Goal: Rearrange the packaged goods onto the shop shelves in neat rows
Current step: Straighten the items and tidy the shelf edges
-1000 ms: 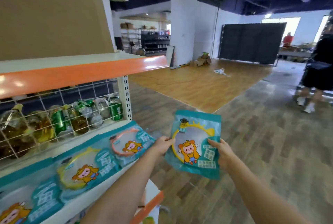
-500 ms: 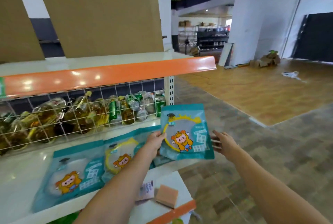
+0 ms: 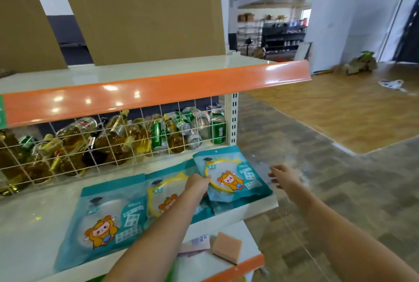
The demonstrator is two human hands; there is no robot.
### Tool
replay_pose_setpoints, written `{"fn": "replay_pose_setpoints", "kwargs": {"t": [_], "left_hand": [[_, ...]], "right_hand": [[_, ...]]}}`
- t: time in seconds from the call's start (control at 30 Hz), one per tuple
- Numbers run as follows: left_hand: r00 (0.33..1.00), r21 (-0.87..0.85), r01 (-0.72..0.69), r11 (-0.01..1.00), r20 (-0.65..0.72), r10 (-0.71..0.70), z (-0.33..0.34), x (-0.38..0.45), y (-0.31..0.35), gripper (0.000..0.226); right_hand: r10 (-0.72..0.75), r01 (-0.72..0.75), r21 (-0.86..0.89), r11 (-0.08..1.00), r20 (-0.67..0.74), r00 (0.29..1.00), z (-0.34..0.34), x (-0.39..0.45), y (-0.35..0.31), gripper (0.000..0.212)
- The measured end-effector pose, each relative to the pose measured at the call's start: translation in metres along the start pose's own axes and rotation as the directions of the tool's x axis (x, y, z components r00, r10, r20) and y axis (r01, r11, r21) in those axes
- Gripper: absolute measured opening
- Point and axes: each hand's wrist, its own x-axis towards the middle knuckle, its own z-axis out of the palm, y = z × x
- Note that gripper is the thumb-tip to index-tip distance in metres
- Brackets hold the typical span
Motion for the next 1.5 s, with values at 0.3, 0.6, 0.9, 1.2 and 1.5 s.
{"fn": "replay_pose_setpoints", "kwargs": {"t": [0.3, 0.6, 0.9, 1.2, 1.5], "left_hand": [[0.929, 0.795, -0.305, 0.524, 0.129, 0.346, -0.012, -0.015, -0.007, 0.047], [0.895, 0.904, -0.294, 0.31, 0.146, 0.422, -0.012, -0.021, -0.007, 0.046], [0.875, 0.9, -0.321, 0.295, 0.163, 0.456, -0.036, -0.043, -0.012, 0.039], [0.89, 0.922, -0.155, 0.355, -0.025, 0.455, -0.101, -0.066, -0.037, 0.038], [0.895, 0.851, 0.157, 0.501, -0.337, 0.293, -0.175, -0.126, -0.103, 0.041]], "right_hand": [[-0.14, 0.148, -0.482, 0.864, 0.054, 0.989, 0.016, -0.016, -0.001, 0.023], [-0.144, 0.222, -0.714, 0.664, 0.17, 0.975, 0.017, -0.027, -0.007, 0.032], [-0.256, 0.309, -0.801, 0.512, 0.2, 0.946, 0.018, -0.032, -0.022, 0.03], [-0.43, 0.633, -0.76, 0.15, 0.527, 0.733, 0.089, -0.067, -0.058, 0.038], [-0.447, 0.853, -0.521, 0.032, 0.756, 0.478, 0.195, -0.137, -0.069, 0.042]]}}
